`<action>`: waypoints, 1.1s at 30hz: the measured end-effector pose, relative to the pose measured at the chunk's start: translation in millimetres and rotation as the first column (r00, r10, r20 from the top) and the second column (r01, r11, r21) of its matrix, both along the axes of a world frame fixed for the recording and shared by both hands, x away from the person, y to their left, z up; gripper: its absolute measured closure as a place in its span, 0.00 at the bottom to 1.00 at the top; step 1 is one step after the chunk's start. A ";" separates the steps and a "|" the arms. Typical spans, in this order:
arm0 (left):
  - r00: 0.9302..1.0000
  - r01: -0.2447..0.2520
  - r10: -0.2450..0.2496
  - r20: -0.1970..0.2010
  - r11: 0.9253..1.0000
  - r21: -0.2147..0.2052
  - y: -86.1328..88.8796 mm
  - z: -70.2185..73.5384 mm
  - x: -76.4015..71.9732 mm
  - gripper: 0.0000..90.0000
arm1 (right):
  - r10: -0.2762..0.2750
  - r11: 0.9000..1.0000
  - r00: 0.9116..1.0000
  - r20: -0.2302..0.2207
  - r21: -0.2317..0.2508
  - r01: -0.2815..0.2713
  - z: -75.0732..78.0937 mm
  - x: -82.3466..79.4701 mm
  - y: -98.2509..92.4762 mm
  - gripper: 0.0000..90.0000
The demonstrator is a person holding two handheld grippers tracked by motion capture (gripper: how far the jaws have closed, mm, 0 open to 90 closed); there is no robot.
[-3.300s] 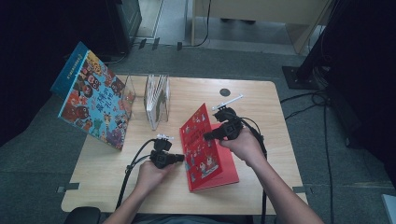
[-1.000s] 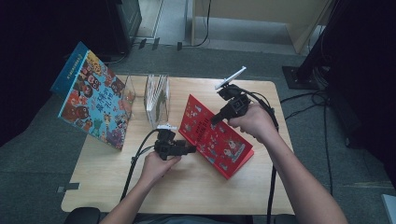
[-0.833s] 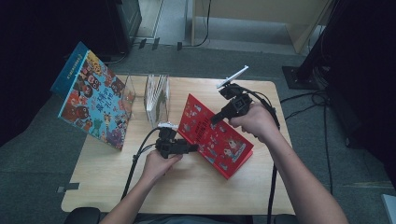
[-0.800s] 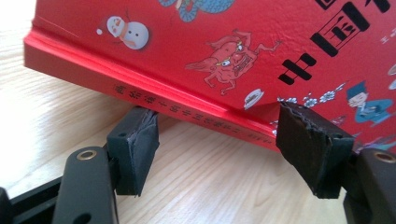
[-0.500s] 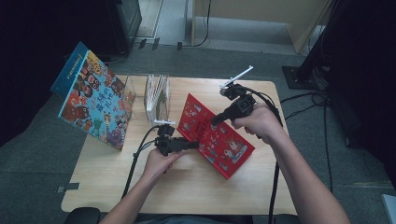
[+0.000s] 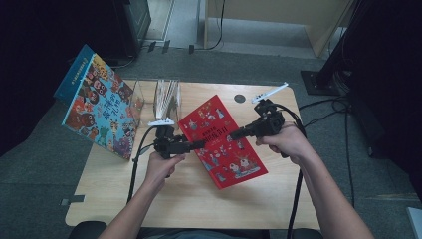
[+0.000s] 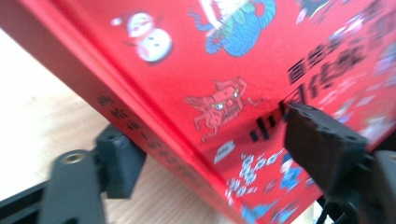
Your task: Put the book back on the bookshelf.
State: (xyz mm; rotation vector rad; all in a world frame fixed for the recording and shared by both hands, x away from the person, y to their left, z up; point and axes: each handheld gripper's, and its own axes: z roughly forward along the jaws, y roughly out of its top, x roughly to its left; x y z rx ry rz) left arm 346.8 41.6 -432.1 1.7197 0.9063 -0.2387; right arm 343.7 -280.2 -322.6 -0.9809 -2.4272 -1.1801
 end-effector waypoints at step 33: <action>0.944 0.115 -0.214 0.250 0.927 0.357 4.0 59.6 -25.7 0.88 | -0.130 0.983 0.956 0.264 -0.089 0.158 -59.8 11.2 8.1 0.60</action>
